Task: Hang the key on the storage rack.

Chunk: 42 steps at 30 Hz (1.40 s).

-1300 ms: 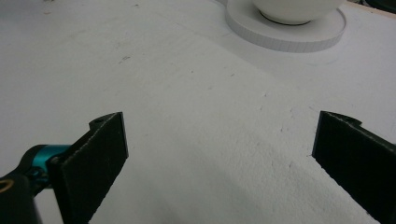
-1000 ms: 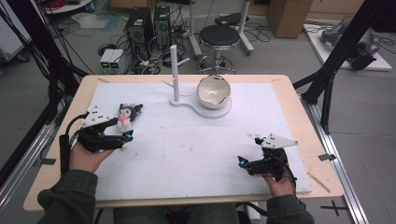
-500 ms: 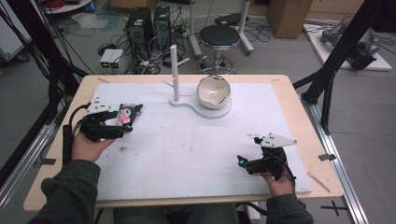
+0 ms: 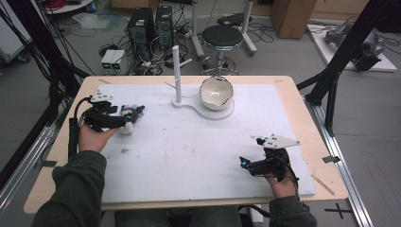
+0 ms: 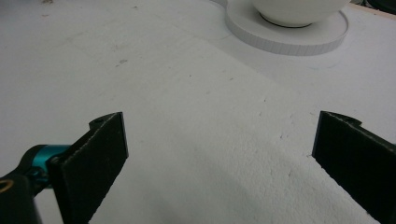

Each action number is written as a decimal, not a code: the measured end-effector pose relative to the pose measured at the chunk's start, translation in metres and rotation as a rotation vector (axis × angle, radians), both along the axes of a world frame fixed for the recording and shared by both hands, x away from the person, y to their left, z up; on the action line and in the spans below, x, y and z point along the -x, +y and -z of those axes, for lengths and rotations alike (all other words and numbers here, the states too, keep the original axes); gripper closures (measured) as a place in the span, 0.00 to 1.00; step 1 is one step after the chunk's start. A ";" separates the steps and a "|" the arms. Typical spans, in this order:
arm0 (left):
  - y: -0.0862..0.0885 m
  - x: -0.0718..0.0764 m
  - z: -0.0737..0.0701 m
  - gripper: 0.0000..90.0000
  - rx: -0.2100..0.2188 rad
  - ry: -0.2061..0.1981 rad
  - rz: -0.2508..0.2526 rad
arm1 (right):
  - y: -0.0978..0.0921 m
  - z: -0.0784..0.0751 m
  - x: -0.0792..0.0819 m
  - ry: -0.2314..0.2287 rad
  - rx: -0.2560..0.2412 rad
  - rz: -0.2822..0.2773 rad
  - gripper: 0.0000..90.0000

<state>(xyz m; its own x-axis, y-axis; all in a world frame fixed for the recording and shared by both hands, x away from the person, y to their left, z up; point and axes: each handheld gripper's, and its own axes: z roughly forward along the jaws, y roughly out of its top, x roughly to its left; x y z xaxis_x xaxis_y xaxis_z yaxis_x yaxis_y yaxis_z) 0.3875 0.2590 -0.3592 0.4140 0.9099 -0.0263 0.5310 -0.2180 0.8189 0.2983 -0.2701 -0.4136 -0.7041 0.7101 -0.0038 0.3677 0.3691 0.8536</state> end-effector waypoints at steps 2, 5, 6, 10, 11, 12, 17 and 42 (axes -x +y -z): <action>0.002 -0.004 0.003 0.36 0.006 0.009 -0.018 | 0.000 0.000 -0.001 -0.003 -0.003 -0.002 0.03; 0.002 -0.009 0.006 0.37 0.015 0.017 -0.046 | 0.000 0.001 -0.001 -0.002 -0.003 -0.002 0.03; 0.002 -0.011 0.007 0.37 0.019 0.020 -0.050 | 0.000 0.000 -0.001 -0.002 0.000 -0.002 0.03; 0.000 -0.016 0.012 0.39 0.020 0.029 -0.069 | 0.000 0.000 -0.001 -0.001 0.000 -0.002 0.03; 0.000 -0.017 0.013 0.39 0.021 0.032 -0.074 | 0.000 0.000 -0.001 -0.002 0.000 -0.001 0.03; 0.000 -0.018 0.014 0.39 0.018 0.035 -0.080 | 0.000 0.000 -0.001 -0.002 -0.001 -0.001 0.03; 0.000 -0.024 0.021 0.39 -0.004 0.070 -0.108 | 0.000 0.000 -0.001 -0.001 -0.002 -0.001 0.03; -0.012 -0.038 0.045 0.43 -0.112 0.198 -0.161 | -0.002 0.000 0.000 -0.004 -0.005 -0.003 0.03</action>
